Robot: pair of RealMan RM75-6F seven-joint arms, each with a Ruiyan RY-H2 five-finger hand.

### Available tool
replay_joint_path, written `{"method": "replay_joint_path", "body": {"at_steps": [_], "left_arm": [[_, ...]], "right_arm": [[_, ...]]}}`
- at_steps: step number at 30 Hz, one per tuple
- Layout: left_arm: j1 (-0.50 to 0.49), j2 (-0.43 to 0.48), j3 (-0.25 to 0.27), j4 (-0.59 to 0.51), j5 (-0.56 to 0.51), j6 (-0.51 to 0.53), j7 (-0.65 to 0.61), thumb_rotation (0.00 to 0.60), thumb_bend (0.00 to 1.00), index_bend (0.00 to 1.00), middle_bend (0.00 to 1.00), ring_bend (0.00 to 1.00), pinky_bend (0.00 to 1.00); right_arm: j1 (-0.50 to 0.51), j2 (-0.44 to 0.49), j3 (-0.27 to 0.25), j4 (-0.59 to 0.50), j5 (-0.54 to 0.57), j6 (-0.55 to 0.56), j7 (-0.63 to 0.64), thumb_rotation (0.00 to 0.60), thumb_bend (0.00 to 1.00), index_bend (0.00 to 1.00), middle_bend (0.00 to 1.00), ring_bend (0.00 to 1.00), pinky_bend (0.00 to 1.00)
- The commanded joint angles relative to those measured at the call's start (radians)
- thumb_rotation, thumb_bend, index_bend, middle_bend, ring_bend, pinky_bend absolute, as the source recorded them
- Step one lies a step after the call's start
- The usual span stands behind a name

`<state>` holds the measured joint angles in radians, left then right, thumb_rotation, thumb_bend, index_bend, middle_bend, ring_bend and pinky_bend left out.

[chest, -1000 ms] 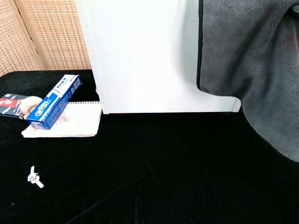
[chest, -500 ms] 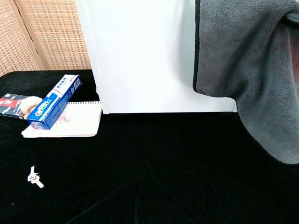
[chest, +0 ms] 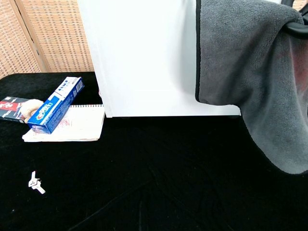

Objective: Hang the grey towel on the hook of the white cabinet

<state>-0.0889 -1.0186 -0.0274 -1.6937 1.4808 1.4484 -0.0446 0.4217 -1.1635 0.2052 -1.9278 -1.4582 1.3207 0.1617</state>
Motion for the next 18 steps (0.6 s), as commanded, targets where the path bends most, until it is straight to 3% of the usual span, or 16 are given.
{"method": "replay_joint_path", "body": {"at_steps": [1,8,9,11,13,16,18], "left_arm": [[0.000,0.001,-0.001,0.000,-0.001,0.001,-0.001,0.600,0.00,0.00,0.00,0.00,0.00],[0.000,0.002,-0.001,0.001,-0.001,0.000,-0.004,0.600,0.00,0.00,0.00,0.00,0.00],[0.000,0.002,-0.001,0.001,-0.001,0.000,-0.005,0.600,0.00,0.00,0.00,0.00,0.00],[0.001,0.002,-0.001,0.002,-0.002,0.000,-0.006,0.600,0.00,0.00,0.00,0.00,0.00],[0.001,0.003,-0.001,0.002,-0.002,0.000,-0.007,0.600,0.00,0.00,0.00,0.00,0.00],[0.000,0.002,-0.001,0.003,-0.001,0.000,-0.008,0.600,0.00,0.00,0.00,0.00,0.00],[0.000,0.002,-0.001,0.003,-0.001,-0.001,-0.008,0.600,0.00,0.00,0.00,0.00,0.00]], "right_arm": [[0.003,-0.005,-0.003,0.003,-0.001,-0.005,-0.017,0.600,0.80,0.83,1.00,0.98,1.00],[0.008,-0.026,-0.013,0.013,-0.002,-0.014,-0.077,0.600,0.77,0.82,1.00,0.98,1.00],[0.009,-0.029,-0.015,0.014,0.000,-0.016,-0.083,0.600,0.71,0.77,1.00,0.98,1.00],[0.010,-0.030,-0.019,0.013,0.000,-0.022,-0.087,0.600,0.49,0.57,1.00,0.98,1.00],[0.010,-0.027,-0.024,0.014,-0.007,-0.027,-0.088,0.600,0.21,0.30,1.00,0.98,1.00],[0.008,-0.027,-0.026,0.018,-0.027,-0.017,-0.089,0.600,0.03,0.19,1.00,0.98,1.00],[0.005,-0.025,-0.029,0.020,-0.045,-0.008,-0.088,0.600,0.00,0.16,1.00,0.98,1.00]]}}
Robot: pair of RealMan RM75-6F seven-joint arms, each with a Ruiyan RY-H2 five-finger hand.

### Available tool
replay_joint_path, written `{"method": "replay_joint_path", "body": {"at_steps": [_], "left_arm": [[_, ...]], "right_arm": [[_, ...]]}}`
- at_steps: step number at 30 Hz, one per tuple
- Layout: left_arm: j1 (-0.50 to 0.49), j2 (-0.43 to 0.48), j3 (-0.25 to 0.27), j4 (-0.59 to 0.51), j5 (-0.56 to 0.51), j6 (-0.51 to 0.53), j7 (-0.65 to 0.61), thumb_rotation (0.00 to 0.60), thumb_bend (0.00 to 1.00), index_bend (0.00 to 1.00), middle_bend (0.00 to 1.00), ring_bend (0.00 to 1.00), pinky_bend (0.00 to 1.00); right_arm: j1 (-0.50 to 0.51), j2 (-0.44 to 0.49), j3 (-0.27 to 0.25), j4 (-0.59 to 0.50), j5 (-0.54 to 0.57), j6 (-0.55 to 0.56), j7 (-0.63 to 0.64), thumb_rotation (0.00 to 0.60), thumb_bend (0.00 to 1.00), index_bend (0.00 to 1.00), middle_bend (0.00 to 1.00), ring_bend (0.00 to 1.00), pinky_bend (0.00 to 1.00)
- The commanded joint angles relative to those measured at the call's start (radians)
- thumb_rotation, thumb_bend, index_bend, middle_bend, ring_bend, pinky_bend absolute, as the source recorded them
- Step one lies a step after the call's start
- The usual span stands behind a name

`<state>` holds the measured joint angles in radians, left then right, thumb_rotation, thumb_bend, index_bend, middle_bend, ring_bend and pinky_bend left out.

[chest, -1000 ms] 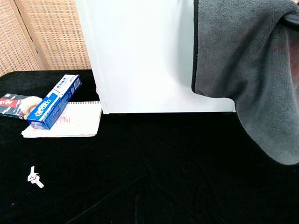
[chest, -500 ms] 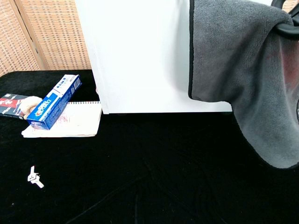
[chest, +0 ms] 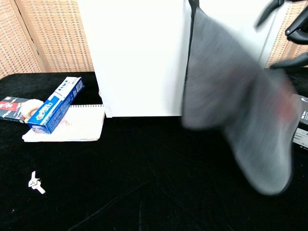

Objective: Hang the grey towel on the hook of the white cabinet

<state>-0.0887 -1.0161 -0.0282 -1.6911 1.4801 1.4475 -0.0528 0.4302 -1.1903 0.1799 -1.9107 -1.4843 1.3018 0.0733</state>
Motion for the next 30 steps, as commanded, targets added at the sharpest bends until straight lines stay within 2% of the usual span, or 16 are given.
{"method": "replay_joint_path", "body": {"at_steps": [1,10,15,18,20,22,24,25,26,27,28,30], "left_arm": [[0.000,0.000,0.000,0.000,0.000,-0.001,0.000,0.600,0.00,0.00,0.00,0.00,0.00],[0.002,0.002,0.001,-0.003,0.004,0.004,-0.002,0.600,0.00,0.00,0.00,0.00,0.00],[0.004,0.005,0.000,-0.003,0.005,0.008,-0.010,0.600,0.00,0.00,0.00,0.00,0.00],[0.006,0.008,0.001,-0.003,0.008,0.013,-0.016,0.600,0.00,0.00,0.00,0.00,0.00],[0.009,0.010,0.002,-0.004,0.013,0.019,-0.021,0.600,0.00,0.00,0.00,0.00,0.00],[0.012,0.012,0.004,-0.004,0.018,0.023,-0.025,0.600,0.00,0.00,0.00,0.00,0.00],[0.015,0.014,0.006,-0.006,0.024,0.031,-0.027,0.600,0.00,0.00,0.00,0.00,0.00],[0.017,0.015,0.007,-0.007,0.029,0.035,-0.028,0.600,0.00,0.00,0.00,0.00,0.00],[0.019,0.015,0.008,-0.008,0.033,0.039,-0.028,0.600,0.00,0.00,0.00,0.00,0.00],[0.021,0.016,0.009,-0.010,0.038,0.044,-0.027,0.600,0.00,0.00,0.00,0.00,0.00],[0.023,0.016,0.011,-0.011,0.042,0.049,-0.025,0.600,0.00,0.00,0.00,0.00,0.00],[0.028,0.017,0.013,-0.013,0.049,0.058,-0.027,0.600,0.00,0.00,0.00,0.00,0.00]], "right_arm": [[-0.004,0.002,-0.005,0.004,-0.026,0.014,0.001,0.600,0.00,0.15,1.00,0.98,1.00],[-0.019,0.019,-0.015,0.004,-0.067,0.044,0.002,0.600,0.00,0.12,1.00,0.98,1.00],[-0.047,0.050,-0.036,0.028,-0.134,0.094,0.029,0.600,0.00,0.13,1.00,0.98,1.00],[-0.074,0.064,-0.053,0.084,-0.193,0.152,0.047,0.600,0.00,0.13,1.00,0.96,1.00],[-0.101,0.062,-0.069,0.167,-0.253,0.219,0.052,0.600,0.00,0.13,0.99,0.93,0.99],[-0.127,0.050,-0.079,0.257,-0.298,0.283,0.045,0.600,0.00,0.16,0.95,0.86,0.89],[-0.164,0.037,-0.091,0.344,-0.310,0.342,0.031,0.600,0.00,0.18,0.82,0.72,0.64],[-0.187,0.034,-0.101,0.378,-0.296,0.357,0.020,0.600,0.00,0.15,0.66,0.55,0.43],[-0.206,0.033,-0.110,0.397,-0.280,0.361,0.007,0.600,0.00,0.12,0.54,0.41,0.29],[-0.226,0.039,-0.124,0.408,-0.253,0.347,-0.016,0.600,0.00,0.07,0.34,0.21,0.13],[-0.242,0.049,-0.135,0.403,-0.227,0.330,-0.038,0.600,0.00,0.03,0.18,0.08,0.04],[-0.267,0.067,-0.152,0.375,-0.180,0.301,-0.063,0.600,0.00,0.00,0.03,0.00,0.00]]}}
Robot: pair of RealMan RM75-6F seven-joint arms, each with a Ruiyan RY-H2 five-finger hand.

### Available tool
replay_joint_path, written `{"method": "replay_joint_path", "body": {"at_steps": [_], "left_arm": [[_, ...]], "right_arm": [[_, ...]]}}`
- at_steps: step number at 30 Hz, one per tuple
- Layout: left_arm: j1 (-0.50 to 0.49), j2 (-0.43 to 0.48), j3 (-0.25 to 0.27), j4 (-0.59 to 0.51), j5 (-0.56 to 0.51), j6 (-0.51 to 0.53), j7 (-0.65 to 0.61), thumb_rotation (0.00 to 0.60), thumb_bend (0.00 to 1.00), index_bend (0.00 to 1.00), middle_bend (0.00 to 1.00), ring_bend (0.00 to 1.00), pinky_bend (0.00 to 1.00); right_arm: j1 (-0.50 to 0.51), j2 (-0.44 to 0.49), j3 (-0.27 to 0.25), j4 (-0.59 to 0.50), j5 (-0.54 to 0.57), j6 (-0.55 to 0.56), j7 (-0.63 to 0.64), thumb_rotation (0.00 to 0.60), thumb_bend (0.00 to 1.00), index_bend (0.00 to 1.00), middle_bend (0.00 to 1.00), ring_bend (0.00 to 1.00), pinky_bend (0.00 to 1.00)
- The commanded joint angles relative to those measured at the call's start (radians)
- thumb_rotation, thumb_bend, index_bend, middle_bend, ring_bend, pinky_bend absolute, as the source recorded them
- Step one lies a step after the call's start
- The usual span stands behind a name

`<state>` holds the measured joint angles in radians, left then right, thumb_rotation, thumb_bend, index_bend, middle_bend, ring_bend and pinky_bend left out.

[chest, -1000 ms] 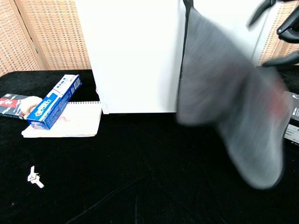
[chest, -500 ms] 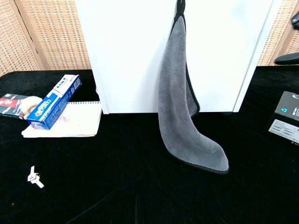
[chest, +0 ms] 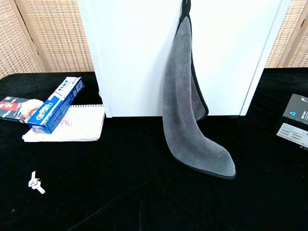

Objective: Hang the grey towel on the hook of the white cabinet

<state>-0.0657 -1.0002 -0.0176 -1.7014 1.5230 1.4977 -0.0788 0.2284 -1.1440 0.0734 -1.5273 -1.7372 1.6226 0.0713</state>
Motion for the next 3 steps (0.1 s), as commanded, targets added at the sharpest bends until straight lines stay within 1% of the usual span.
{"method": "replay_joint_path", "body": {"at_steps": [1,3], "left_arm": [[0.007,0.001,0.003,-0.002,0.008,0.012,-0.001,0.600,0.00,0.00,0.00,0.00,0.00],[0.012,0.001,0.003,-0.002,0.011,0.024,0.000,0.600,0.00,0.00,0.00,0.00,0.00]], "right_arm": [[-0.078,0.030,-0.052,-0.024,0.098,-0.032,-0.065,0.600,0.00,0.00,0.01,0.00,0.00],[-0.095,0.044,-0.059,-0.052,0.136,-0.052,-0.078,0.600,0.00,0.00,0.00,0.00,0.00]]}}
